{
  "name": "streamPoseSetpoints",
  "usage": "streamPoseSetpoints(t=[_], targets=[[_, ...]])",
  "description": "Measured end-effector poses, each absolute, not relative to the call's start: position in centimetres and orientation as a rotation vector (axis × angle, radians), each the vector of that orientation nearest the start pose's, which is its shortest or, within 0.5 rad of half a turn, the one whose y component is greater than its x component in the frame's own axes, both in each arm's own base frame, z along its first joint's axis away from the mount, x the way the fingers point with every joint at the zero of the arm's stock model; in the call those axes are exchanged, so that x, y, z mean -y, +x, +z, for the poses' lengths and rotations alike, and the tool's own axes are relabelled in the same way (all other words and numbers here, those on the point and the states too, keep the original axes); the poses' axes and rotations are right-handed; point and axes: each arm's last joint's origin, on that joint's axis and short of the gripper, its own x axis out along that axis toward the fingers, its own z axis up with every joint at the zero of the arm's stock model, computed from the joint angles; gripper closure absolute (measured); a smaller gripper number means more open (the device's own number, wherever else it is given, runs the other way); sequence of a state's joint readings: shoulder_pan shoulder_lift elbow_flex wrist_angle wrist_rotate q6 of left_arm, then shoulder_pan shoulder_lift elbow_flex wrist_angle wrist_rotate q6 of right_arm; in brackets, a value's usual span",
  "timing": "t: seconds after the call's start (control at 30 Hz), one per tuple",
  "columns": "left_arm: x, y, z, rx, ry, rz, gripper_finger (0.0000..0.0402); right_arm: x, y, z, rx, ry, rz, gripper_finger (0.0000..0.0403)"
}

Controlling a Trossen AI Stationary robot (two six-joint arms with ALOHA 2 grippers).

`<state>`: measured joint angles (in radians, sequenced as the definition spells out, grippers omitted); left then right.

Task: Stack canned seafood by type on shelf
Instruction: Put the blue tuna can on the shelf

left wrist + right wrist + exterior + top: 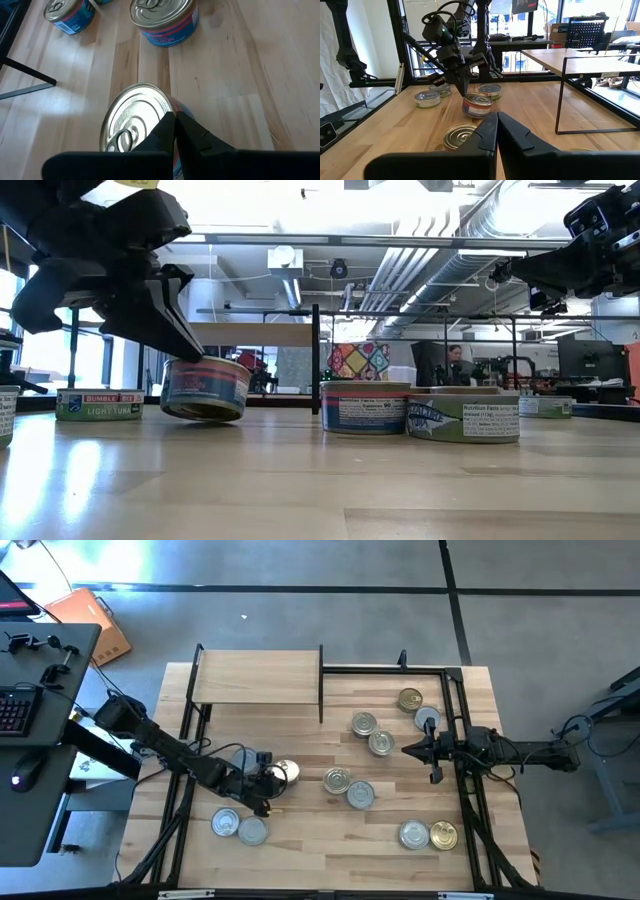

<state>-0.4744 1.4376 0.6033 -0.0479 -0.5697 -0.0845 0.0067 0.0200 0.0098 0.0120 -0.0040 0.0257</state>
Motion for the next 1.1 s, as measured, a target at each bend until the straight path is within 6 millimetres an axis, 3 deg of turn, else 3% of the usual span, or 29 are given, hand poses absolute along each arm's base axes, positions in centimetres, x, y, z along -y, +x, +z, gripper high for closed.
streamPoseSetpoints(t=[0.43, 0.6, 0.83, 1.1], targets=[[10.5, 23.7, 15.6, -0.698, 0.319, 0.090, 0.0401, -0.1, 9.8, 16.6, 0.002, 0.026, 0.010, 0.0400], [11.0, 24.8, 14.4, -0.677, 0.309, 0.050, 0.0401, -0.1, 9.8, 16.7, 0.005, 0.028, 0.010, 0.0400], [11.7, 26.2, 12.3, -0.636, 0.332, 0.029, 0.0402, 0.2, 9.8, 16.8, 0.036, 0.435, -0.096, 0.0400], [11.6, 26.2, 12.9, -0.613, 0.309, 0.039, 0.0402, -0.7, 11.4, 17.7, 0.090, 0.397, 0.004, 0.0400]])
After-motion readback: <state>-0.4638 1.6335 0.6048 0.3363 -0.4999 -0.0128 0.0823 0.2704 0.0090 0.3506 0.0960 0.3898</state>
